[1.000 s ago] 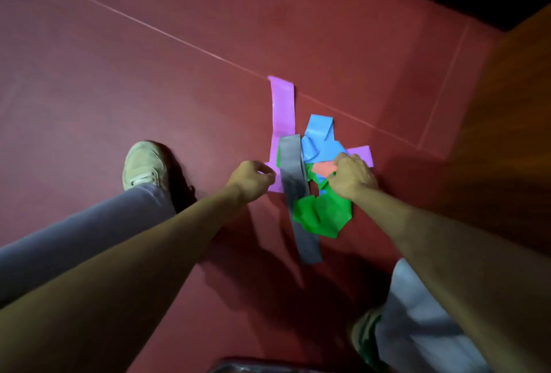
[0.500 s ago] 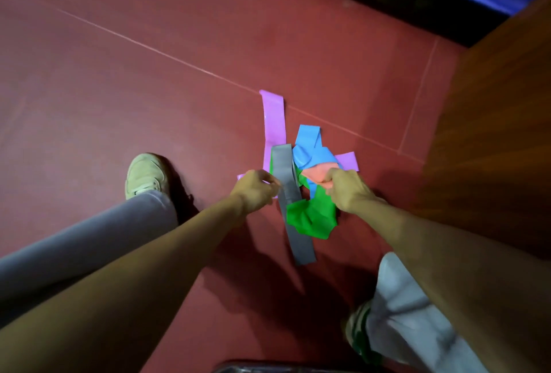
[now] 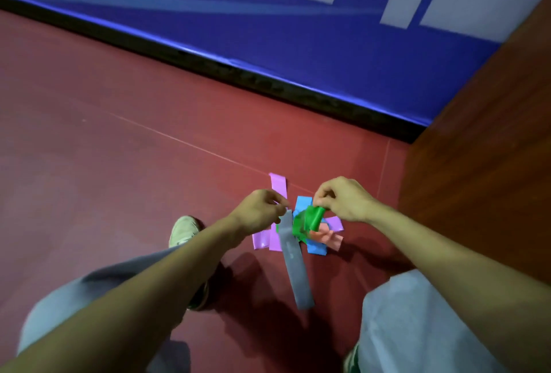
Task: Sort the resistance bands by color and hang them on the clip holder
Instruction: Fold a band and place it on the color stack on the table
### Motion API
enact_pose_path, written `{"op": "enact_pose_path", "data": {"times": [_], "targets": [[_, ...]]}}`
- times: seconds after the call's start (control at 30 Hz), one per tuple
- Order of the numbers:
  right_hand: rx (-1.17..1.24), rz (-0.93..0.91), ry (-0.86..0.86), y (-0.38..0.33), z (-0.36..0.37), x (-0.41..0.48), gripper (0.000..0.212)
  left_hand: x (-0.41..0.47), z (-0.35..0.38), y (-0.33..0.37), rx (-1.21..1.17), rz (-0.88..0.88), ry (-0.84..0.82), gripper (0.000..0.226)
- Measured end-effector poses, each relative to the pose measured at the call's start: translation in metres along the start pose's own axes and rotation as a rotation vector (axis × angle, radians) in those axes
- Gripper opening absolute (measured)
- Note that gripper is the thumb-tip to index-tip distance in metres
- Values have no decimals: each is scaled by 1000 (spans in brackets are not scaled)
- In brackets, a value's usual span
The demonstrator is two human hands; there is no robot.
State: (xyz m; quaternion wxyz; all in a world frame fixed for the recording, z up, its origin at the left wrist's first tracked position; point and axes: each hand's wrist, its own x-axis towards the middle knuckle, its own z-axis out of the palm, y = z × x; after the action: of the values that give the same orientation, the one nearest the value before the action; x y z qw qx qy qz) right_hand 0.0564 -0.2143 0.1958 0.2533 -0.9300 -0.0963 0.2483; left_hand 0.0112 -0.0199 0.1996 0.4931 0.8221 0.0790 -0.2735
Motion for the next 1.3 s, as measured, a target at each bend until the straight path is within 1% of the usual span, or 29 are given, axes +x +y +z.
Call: {"op": "enact_pose_path", "data": {"times": [0.13,0.23,0.3,0.37,0.43,0.6,0.7,0.77,0.87,0.93,1.0,1.07,1.13,1.2,1.23,1.3], "targets": [[190,-124,187,-17,-15,-25,12,-16,2,11,-46,1,89,14],[416,-152,303,-21,-14,-33,32,-21,9,15,-187,4,133,18],[481,-181,356,-23,-14,-35,36,-25,18,21,-258,51,169,20],[506,-218,369,-23,-17,-31,34,-26,27,31,-242,128,205,25],[557,-220,368,-21,-23,-28,33,-24,32,41,-234,164,205,29],[622,-194,380,-9,-36,-12,33,-11,29,57,-267,28,178,26],[679,-177,360,-4,-37,-6,33,-4,21,66,-121,49,158,21],[704,-178,350,-3,-37,-5,32,0,15,68,33,111,173,25],[711,-186,334,-3,-36,-5,31,5,9,66,290,225,316,29],[725,-180,333,-3,-34,-4,29,7,7,66,421,285,407,24],[714,-161,350,-1,-32,-2,27,8,5,65,496,365,454,19],[661,-143,379,1,-32,-2,26,5,5,63,558,452,433,19],[579,-127,427,2,-32,-3,21,1,4,64,588,483,392,21],[486,-135,481,0,-32,-5,12,1,2,64,602,498,387,21],[459,-149,496,-1,-32,-5,12,1,0,63,603,513,393,20],[454,-185,485,-1,-32,-4,21,2,-5,62,598,538,391,19]]}}
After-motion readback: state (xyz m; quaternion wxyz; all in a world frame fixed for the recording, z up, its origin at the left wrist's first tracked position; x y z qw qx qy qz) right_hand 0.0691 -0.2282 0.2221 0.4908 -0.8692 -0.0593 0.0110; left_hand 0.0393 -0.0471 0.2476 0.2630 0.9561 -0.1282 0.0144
